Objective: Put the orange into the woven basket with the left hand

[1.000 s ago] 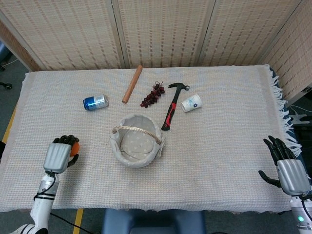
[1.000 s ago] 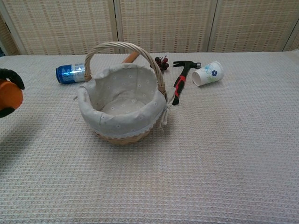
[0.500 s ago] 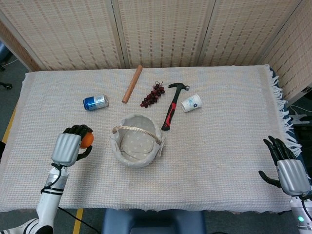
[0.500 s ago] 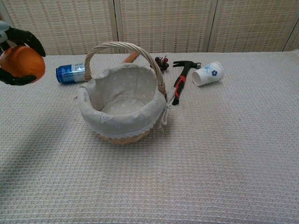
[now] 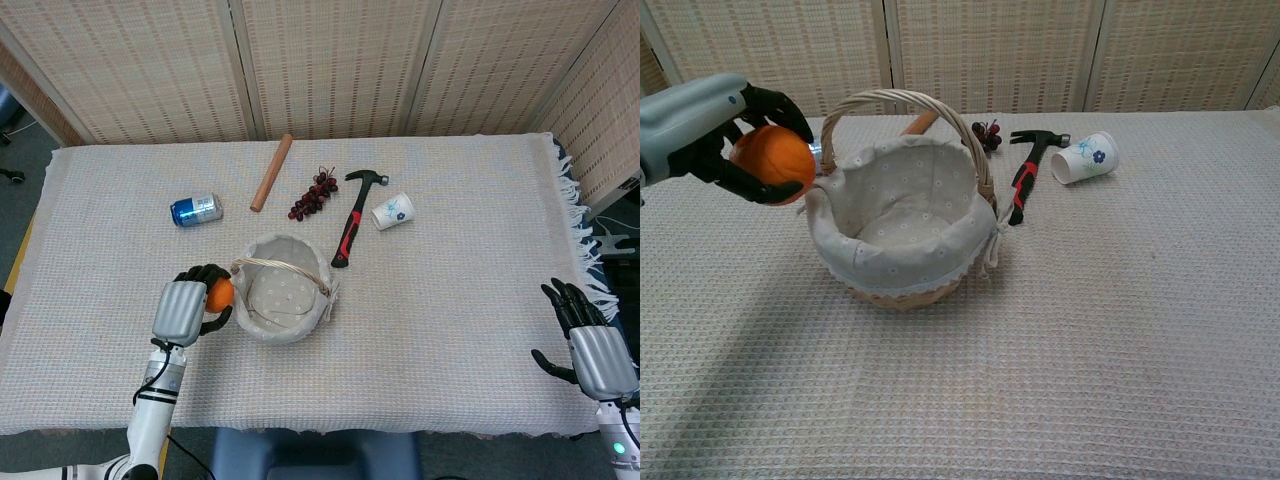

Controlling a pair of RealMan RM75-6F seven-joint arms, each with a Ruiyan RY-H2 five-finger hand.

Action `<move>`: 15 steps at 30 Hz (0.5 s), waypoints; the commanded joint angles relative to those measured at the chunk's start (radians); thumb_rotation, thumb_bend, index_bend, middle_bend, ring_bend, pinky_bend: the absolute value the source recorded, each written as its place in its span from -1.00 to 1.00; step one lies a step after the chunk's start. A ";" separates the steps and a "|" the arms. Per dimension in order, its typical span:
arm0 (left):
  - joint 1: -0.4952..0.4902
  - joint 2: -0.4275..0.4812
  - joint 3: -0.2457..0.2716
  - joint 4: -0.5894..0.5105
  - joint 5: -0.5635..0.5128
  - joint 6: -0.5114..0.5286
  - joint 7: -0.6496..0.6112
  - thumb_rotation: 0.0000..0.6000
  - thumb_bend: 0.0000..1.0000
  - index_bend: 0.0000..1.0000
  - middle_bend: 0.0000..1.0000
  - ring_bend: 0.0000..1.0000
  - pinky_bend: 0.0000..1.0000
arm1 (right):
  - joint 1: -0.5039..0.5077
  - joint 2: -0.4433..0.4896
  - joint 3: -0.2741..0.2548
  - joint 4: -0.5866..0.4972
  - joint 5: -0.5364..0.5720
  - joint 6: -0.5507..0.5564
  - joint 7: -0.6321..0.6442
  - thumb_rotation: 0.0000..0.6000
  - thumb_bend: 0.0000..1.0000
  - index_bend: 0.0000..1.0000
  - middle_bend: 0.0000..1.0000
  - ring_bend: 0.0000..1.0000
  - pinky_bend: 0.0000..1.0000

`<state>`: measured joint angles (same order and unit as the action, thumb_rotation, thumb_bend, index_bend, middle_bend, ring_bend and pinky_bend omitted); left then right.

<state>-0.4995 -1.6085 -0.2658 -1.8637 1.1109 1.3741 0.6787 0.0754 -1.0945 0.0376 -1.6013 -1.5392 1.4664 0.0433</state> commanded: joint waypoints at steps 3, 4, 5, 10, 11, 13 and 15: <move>-0.013 -0.076 -0.022 -0.004 -0.024 0.061 0.014 1.00 -0.22 -0.28 -0.02 0.26 0.39 | 0.003 -0.001 -0.001 -0.001 0.002 -0.007 -0.007 1.00 -0.78 -1.00 -1.00 -1.00 -0.60; -0.015 -0.085 -0.023 -0.007 -0.027 0.067 0.018 1.00 -0.20 -0.28 -0.02 0.26 0.40 | 0.004 -0.001 -0.001 -0.001 0.003 -0.008 -0.007 1.00 -0.78 -1.00 -1.00 -1.00 -0.60; -0.018 -0.094 -0.022 -0.009 -0.029 0.072 0.025 1.00 -0.20 -0.28 -0.02 0.26 0.40 | 0.004 0.000 -0.001 -0.002 0.004 -0.010 -0.008 1.00 -0.78 -1.00 -1.00 -1.00 -0.60; -0.026 -0.114 -0.012 -0.014 -0.038 0.082 0.049 1.00 -0.20 -0.28 -0.03 0.26 0.41 | 0.002 0.002 0.000 -0.002 0.002 -0.003 0.001 1.00 -0.78 -1.00 -1.00 -1.00 -0.60; -0.027 -0.117 -0.008 -0.014 -0.036 0.083 0.048 1.00 -0.20 -0.28 -0.04 0.26 0.42 | 0.001 0.002 0.000 -0.001 0.002 -0.001 0.003 1.00 -0.78 -1.00 -1.00 -1.00 -0.60; -0.028 -0.121 -0.003 -0.014 -0.030 0.082 0.041 1.00 -0.20 -0.35 -0.15 0.20 0.42 | 0.000 0.003 0.000 -0.001 0.001 0.001 0.007 1.00 -0.78 -1.00 -1.00 -1.00 -0.60; -0.029 -0.121 0.005 -0.017 -0.028 0.074 0.031 1.00 -0.21 -0.48 -0.28 0.08 0.37 | -0.001 0.004 0.000 0.000 0.001 0.003 0.009 1.00 -0.78 -1.00 -1.00 -1.00 -0.60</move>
<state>-0.5278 -1.7292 -0.2633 -1.8795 1.0813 1.4511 0.7131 0.0749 -1.0909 0.0380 -1.6015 -1.5381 1.4690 0.0526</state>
